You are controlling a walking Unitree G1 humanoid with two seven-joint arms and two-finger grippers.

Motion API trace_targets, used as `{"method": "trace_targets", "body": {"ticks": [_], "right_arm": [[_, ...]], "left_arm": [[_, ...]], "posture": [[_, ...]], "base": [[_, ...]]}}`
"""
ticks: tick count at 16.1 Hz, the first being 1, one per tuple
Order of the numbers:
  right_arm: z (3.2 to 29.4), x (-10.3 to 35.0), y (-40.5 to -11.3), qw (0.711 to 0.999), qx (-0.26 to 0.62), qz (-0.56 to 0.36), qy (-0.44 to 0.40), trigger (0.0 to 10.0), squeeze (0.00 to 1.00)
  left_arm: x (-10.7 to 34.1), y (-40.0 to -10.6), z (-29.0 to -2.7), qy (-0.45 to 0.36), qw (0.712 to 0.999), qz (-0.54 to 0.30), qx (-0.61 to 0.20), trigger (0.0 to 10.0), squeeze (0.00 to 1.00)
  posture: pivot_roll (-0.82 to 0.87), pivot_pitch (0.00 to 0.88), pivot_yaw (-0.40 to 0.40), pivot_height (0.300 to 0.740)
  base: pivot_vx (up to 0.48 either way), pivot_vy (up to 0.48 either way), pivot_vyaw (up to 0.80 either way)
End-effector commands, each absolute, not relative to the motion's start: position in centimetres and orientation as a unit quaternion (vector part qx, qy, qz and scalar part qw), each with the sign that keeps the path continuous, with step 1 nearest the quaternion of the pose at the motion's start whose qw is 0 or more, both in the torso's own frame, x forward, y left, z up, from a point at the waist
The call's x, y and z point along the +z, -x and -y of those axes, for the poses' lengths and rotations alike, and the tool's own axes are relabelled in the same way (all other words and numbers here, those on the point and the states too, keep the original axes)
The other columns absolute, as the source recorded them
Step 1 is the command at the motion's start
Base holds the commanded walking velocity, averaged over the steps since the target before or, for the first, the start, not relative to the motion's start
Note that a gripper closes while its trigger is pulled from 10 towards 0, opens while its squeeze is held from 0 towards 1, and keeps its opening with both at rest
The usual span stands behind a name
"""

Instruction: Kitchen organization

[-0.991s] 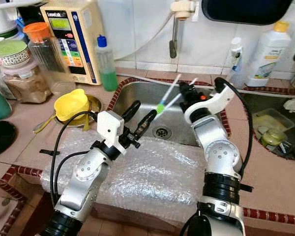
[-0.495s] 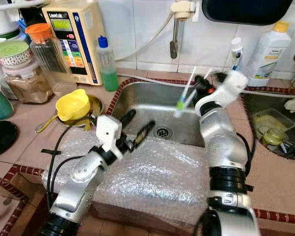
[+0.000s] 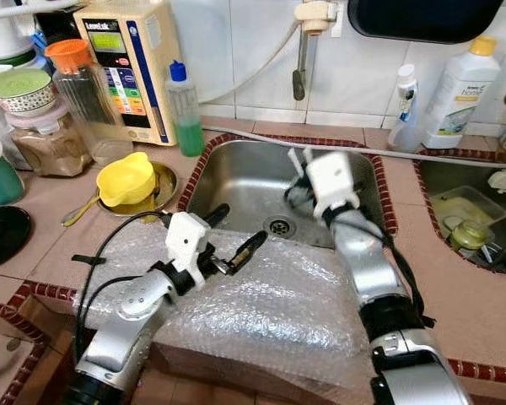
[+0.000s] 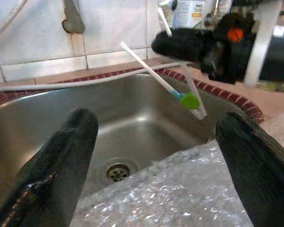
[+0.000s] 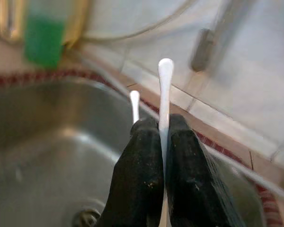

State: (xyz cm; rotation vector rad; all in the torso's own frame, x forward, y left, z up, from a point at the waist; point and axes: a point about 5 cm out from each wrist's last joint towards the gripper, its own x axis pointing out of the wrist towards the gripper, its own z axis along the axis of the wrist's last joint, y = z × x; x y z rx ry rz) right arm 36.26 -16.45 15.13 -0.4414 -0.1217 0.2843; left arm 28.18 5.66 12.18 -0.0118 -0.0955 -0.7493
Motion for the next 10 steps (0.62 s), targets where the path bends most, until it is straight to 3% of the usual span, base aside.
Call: {"method": "trace_targets", "body": {"ticks": [1, 2, 3, 10], "right_arm": [[15.9, 14.5, -35.9, 0.950, 0.168, 0.065, 0.255, 3.8, 0.00], [15.8, 14.1, -35.8, 0.942, 0.179, 0.063, 0.277, 4.5, 0.00], [15.7, 13.1, -35.6, 0.931, 0.206, 0.049, 0.299, 10.0, 1.00], [14.2, 10.9, -34.5, 0.938, 0.271, -0.002, 0.214, 10.0, 1.00]], "left_arm": [[12.4, -28.3, -5.8, 0.000, 0.930, 0.052, -0.364, 10.0, 1.00], [12.4, -28.3, -5.8, 0.000, 0.931, 0.053, -0.362, 10.0, 1.00], [12.4, -28.5, -5.9, -0.002, 0.932, 0.051, -0.358, 10.0, 1.00], [12.2, -29.2, -6.5, -0.003, 0.944, 0.039, -0.327, 10.0, 1.00]], "posture": [[-0.10, 0.000, 0.084, 0.740], [-0.10, 0.000, 0.084, 0.740], [-0.10, 0.000, 0.084, 0.740], [-0.11, 0.000, 0.093, 0.740]], "base": [[0.000, 0.000, 0.00], [0.000, 0.000, 0.00], [0.000, 0.000, 0.00], [0.000, 0.000, 0.00]]}}
